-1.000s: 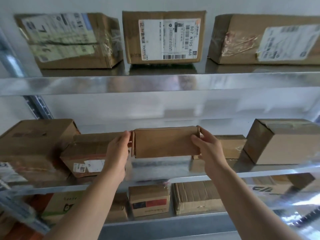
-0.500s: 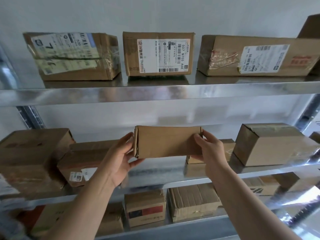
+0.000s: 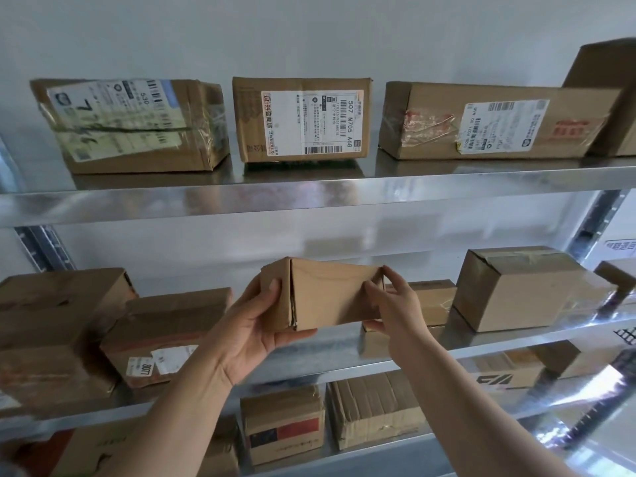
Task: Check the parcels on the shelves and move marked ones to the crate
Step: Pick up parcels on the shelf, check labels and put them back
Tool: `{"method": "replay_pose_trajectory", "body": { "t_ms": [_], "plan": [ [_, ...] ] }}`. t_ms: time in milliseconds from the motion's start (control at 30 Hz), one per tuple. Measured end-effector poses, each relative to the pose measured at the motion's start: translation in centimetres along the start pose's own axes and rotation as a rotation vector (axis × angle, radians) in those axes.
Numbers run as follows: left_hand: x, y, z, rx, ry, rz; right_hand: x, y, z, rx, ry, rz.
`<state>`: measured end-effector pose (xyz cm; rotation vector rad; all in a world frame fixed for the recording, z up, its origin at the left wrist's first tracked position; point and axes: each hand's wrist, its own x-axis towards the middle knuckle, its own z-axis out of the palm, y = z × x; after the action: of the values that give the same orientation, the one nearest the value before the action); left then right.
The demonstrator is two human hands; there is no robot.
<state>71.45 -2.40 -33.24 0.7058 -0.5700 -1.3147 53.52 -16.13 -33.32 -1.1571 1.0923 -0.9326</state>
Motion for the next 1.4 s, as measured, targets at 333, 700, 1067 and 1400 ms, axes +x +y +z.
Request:
{"method": "replay_pose_trajectory", "body": {
  "t_ms": [333,700,1067,1400],
  "plan": [
    [0.2,-0.5,2.8,0.264,0.207,0.091,-2.4,-1.6,1.0,0.004,-0.227,0.082],
    [0.1,-2.4,5.2,0.580,0.271,0.310,-4.6,-3.2,2.7,0.070,-0.374,0.137],
    [0.0,-1.6,3.9,0.707,0.313,0.262,-3.8,-3.8,1.3,0.116,-0.167,0.256],
    [0.4,-0.7,0.5,0.775,0.497,0.183,-2.3,-4.3,-1.2,0.203,-0.203,0.285]
  ]
}}
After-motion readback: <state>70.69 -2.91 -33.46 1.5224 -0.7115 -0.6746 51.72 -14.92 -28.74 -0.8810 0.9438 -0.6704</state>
